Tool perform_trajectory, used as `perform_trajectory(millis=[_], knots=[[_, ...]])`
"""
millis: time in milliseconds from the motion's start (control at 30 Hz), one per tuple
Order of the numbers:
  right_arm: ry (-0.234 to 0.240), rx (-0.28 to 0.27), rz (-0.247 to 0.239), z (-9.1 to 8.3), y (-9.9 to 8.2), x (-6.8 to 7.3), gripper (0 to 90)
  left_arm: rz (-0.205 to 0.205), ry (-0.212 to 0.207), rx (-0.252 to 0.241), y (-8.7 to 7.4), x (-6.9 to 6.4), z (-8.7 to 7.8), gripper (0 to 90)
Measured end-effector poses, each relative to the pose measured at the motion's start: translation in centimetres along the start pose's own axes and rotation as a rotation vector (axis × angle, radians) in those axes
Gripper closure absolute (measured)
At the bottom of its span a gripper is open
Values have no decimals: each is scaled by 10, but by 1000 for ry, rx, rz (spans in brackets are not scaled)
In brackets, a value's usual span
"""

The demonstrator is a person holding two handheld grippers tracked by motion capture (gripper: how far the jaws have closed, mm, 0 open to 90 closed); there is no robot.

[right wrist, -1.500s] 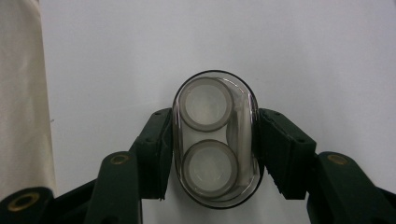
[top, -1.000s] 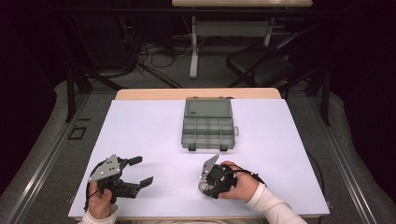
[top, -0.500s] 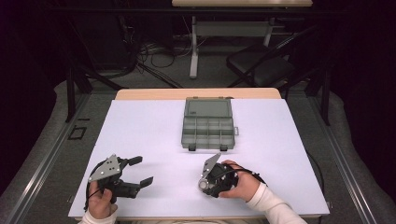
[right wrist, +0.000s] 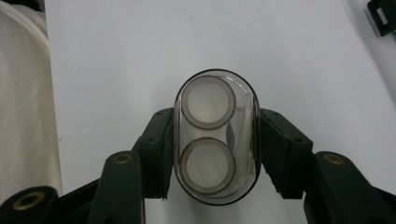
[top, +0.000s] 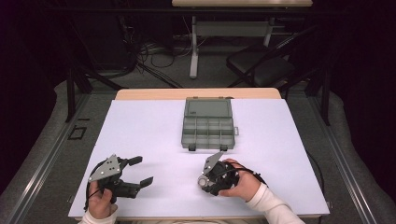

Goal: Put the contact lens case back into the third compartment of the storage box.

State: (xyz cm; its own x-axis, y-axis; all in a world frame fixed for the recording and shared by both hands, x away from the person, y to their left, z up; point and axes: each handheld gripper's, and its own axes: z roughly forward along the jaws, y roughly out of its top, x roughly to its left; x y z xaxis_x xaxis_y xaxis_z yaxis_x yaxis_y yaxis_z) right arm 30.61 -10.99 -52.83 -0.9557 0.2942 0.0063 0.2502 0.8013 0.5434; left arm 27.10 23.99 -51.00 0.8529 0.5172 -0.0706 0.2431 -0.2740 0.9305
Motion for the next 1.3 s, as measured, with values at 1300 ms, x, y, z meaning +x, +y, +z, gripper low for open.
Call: perform_trajectory(millis=[1300], knots=[[-186,-191,306,-20,-10,-22,487,1,-3,1,0,0,0,159]])
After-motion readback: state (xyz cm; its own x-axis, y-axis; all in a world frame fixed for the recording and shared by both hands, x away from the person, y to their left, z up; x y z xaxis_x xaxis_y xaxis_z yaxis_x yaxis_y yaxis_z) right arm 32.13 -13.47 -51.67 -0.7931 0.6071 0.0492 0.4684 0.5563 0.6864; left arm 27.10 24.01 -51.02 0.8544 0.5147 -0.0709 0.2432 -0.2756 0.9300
